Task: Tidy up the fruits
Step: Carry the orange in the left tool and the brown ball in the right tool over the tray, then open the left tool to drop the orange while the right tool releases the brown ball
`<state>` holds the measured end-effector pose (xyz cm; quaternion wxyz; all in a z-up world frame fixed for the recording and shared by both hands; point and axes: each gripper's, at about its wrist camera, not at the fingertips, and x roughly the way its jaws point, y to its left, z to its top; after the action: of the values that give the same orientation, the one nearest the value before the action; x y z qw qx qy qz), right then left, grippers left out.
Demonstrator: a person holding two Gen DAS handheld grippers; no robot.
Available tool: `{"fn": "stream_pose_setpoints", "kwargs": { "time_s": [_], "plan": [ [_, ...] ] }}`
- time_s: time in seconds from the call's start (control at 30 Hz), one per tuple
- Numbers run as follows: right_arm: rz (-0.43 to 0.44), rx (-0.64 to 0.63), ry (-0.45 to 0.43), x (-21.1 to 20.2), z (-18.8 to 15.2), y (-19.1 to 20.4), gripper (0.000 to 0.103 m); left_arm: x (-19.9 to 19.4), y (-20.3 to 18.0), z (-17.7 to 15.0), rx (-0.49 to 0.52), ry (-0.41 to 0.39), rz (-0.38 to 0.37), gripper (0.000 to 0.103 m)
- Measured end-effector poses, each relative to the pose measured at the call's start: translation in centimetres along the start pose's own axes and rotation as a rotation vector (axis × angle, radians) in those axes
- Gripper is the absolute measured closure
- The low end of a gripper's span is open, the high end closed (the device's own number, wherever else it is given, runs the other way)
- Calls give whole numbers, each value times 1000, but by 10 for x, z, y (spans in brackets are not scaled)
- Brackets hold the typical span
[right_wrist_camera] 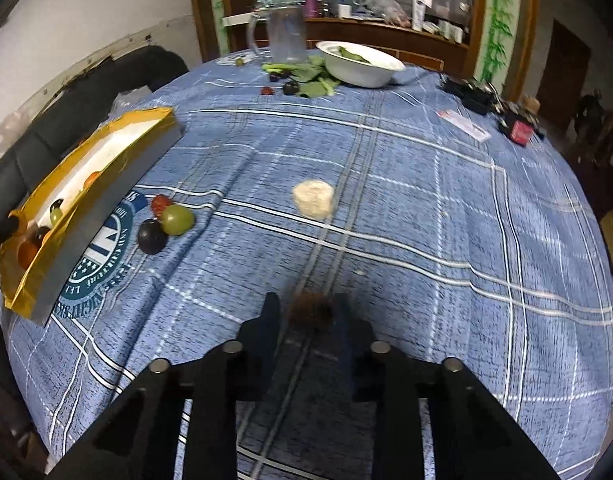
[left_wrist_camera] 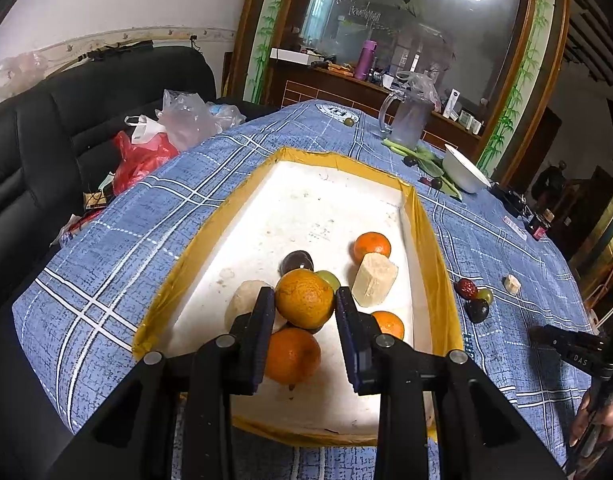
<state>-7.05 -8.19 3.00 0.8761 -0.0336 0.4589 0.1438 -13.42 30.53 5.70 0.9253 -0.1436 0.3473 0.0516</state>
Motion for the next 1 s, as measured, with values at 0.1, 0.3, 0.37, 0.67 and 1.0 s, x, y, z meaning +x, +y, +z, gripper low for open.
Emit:
{"fn": "stream_pose_setpoints", "kwargs": {
  "time_s": [0.1, 0.3, 0.37, 0.67, 1.0],
  "plan": [
    [-3, 31, 21, 6, -5, -11, 79, 0, 0, 0, 5, -4, -2, 73],
    [57, 67, -42, -7, 3, -4, 79, -2, 4, 0, -6, -12, -5, 73],
    [94, 43, -71, -14, 14, 12, 79, -1, 5, 0, -9, -11, -3, 73],
    [331, -165, -68, -16, 49, 139, 78, 3, 13, -2, -13, -6, 36, 73],
    [343, -325, 13, 23, 51, 230, 78, -2, 16, -3, -13, -12, 17, 50]
  ]
}}
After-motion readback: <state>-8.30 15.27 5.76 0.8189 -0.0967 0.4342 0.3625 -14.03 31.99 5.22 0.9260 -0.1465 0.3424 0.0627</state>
